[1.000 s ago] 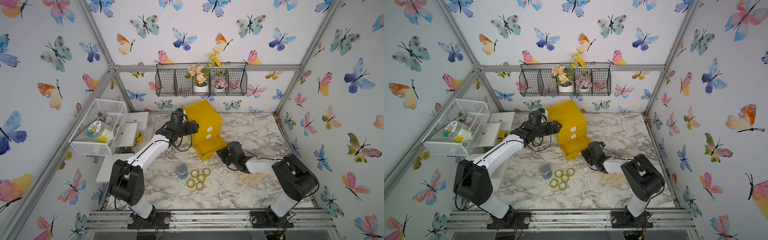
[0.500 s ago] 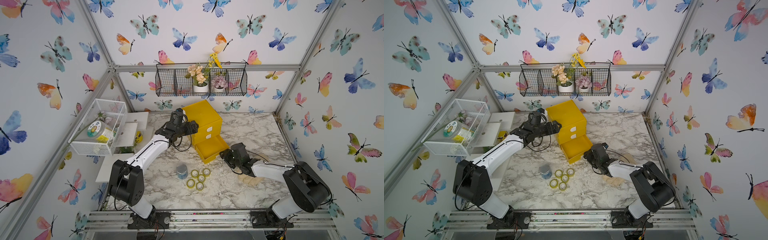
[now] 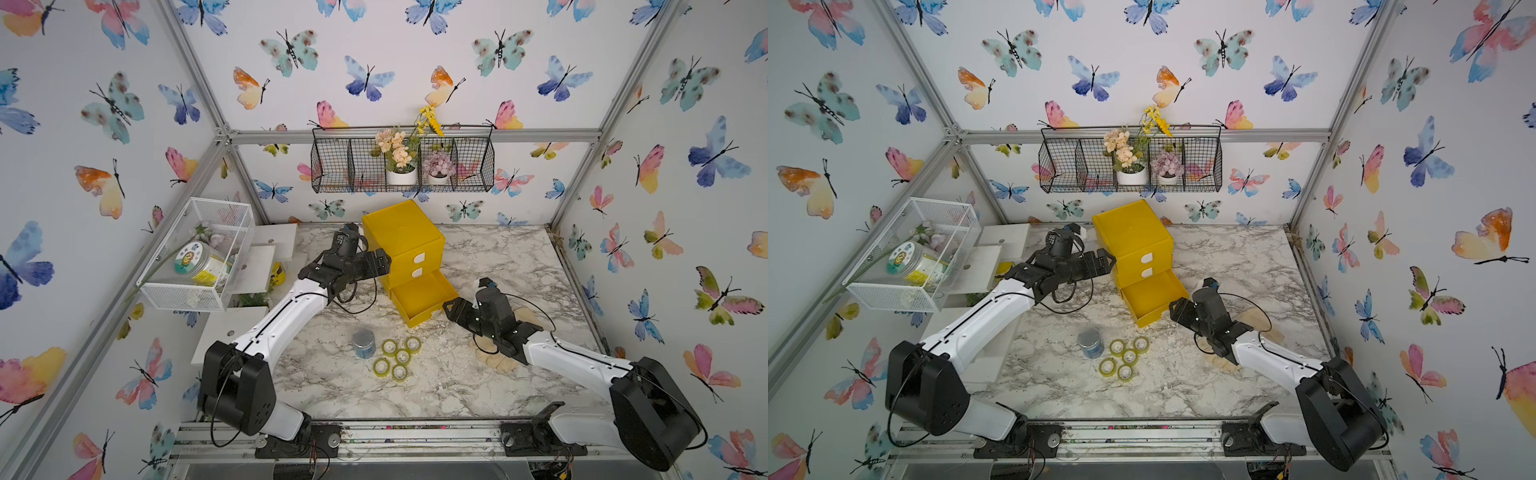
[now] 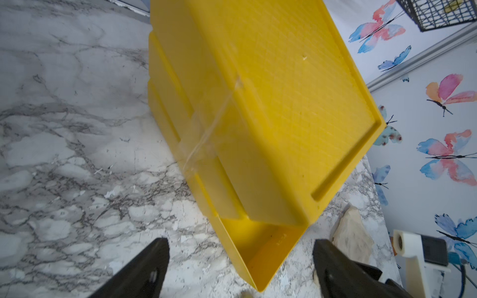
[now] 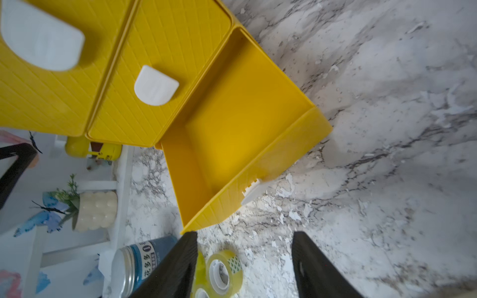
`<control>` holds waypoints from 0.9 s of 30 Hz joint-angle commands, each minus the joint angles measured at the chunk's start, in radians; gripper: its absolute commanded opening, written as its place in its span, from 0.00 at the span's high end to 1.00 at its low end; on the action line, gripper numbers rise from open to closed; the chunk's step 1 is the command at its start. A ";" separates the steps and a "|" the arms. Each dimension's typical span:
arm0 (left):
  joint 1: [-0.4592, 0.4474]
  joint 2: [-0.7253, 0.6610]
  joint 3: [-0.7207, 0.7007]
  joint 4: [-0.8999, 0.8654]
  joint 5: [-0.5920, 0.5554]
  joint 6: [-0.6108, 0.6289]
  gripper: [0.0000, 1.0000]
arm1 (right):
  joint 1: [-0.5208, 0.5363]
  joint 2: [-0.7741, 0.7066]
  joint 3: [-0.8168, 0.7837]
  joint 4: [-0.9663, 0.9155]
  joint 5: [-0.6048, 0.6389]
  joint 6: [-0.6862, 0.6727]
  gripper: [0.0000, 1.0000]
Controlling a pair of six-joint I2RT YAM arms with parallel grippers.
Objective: Place the transparent tape into the drawer according to color
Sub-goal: Open the drawer in the storage box, then pick up the tape at the center of the board.
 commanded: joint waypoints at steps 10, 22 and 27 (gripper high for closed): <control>-0.028 -0.351 -0.277 -0.060 0.044 -0.063 0.05 | 0.224 0.023 -0.008 -0.130 -0.133 -0.375 0.36; -0.027 -0.586 -0.358 -0.179 -0.060 -0.055 0.04 | 0.450 0.217 0.136 -0.259 -0.083 -0.525 0.33; -0.028 -0.605 -0.367 -0.185 -0.080 -0.059 0.04 | 0.505 0.276 0.209 -0.303 -0.001 -0.544 0.32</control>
